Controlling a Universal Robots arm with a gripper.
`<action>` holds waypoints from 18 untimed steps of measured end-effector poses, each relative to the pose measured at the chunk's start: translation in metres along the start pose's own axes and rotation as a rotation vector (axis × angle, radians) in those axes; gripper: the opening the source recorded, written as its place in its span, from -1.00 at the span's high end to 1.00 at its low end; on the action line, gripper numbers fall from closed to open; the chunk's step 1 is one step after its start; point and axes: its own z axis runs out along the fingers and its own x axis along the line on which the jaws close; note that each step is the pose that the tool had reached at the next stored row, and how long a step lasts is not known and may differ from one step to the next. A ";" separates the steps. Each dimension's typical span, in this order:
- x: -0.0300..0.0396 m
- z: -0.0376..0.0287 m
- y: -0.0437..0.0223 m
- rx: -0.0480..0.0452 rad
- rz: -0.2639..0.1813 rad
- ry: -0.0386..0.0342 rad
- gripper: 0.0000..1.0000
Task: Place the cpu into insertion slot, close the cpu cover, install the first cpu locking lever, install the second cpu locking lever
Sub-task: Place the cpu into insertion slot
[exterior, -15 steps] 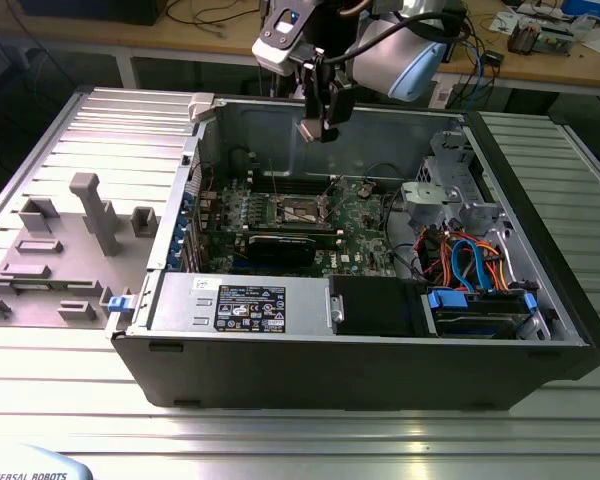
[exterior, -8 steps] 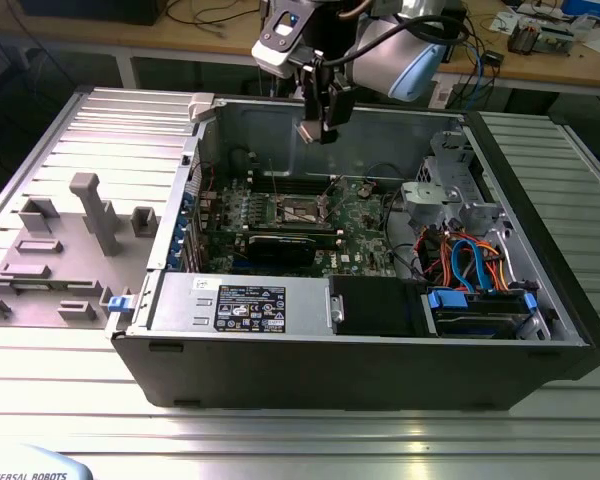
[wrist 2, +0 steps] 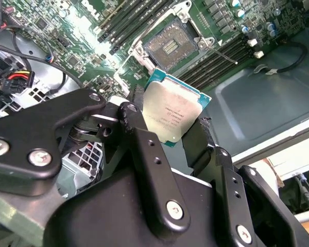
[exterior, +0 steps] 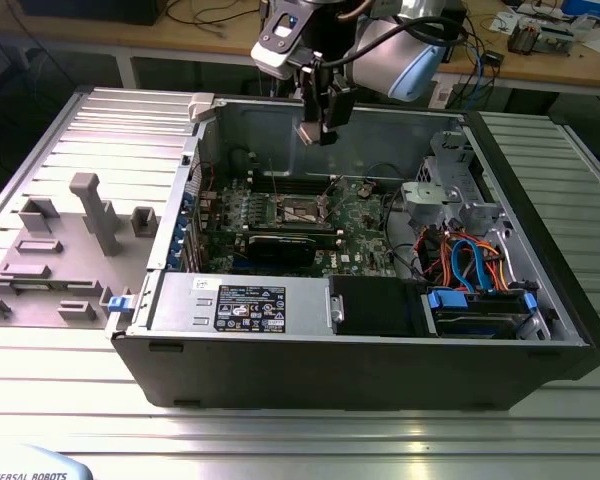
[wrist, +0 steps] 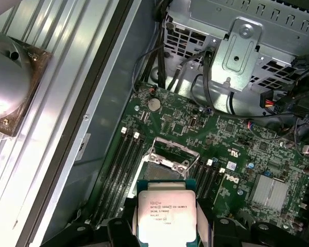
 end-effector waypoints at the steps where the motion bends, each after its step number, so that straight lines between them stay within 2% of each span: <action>1: 0.0000 0.0003 0.0000 0.0047 -0.001 -0.0132 -0.08; 2: 0.0000 0.0004 0.0000 0.0074 -0.002 -0.0201 -0.08; 5: -0.0001 0.0005 0.0001 0.0076 0.004 -0.0210 -0.08; 7: 0.0000 0.0007 0.0000 0.0077 0.026 -0.0227 -0.08; 15: -0.0001 0.0007 0.0000 0.0078 0.033 -0.0234 -0.08; 18: -0.0002 0.0007 0.0001 0.0078 0.055 -0.0252 -0.08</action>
